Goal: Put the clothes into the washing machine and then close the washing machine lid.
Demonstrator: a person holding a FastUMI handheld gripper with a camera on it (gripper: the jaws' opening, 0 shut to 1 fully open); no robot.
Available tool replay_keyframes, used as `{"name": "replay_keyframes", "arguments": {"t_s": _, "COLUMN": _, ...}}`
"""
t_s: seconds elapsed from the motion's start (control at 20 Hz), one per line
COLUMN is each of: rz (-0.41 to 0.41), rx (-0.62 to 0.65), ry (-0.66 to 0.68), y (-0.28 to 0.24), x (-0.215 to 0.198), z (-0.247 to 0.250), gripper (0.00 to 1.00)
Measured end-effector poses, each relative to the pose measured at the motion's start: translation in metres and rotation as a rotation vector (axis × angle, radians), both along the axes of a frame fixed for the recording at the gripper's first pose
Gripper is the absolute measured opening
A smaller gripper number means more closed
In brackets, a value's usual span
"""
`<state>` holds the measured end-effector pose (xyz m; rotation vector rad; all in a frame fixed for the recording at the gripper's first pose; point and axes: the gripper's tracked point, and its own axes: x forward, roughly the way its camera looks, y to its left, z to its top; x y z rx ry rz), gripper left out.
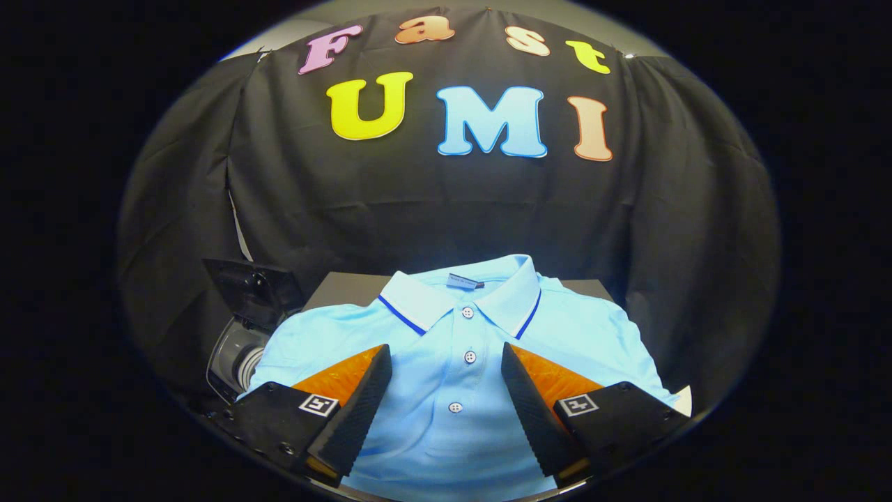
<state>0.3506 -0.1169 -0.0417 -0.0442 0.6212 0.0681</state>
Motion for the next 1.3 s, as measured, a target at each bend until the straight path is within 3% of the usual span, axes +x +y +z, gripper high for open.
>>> {"name": "replay_keyframes", "arguments": {"t_s": 0.25, "rz": 0.033, "rx": 0.011, "ry": 0.058, "y": 0.003, "x": -0.002, "z": -0.017, "gripper": 0.98}}
{"name": "replay_keyframes", "arguments": {"t_s": 0.85, "rz": 0.013, "rx": 0.051, "ry": 0.117, "y": 0.009, "x": -0.001, "z": -0.014, "gripper": 0.89}}
{"name": "replay_keyframes", "arguments": {"t_s": 1.0, "rz": 0.022, "rx": 0.071, "ry": 0.109, "y": 0.011, "x": -0.003, "z": -0.011, "gripper": 0.57}}
{"name": "replay_keyframes", "arguments": {"t_s": 1.05, "rz": 0.033, "rx": 0.068, "ry": 0.097, "y": 0.011, "x": -0.002, "z": -0.01, "gripper": 0.57}}
{"name": "replay_keyframes", "arguments": {"t_s": 1.2, "rz": 0.02, "rx": 0.094, "ry": 0.08, "y": 0.011, "x": -0.004, "z": -0.01, "gripper": 0.22}}
{"name": "replay_keyframes", "arguments": {"t_s": 1.25, "rz": 0.0, "rx": 0.107, "ry": 0.05, "y": 0.012, "x": -0.001, "z": -0.004, "gripper": 0.22}}
{"name": "replay_keyframes", "arguments": {"t_s": 1.3, "rz": -0.009, "rx": 0.117, "ry": 0.048, "y": 0.006, "x": -0.001, "z": -0.003, "gripper": 0.02}}
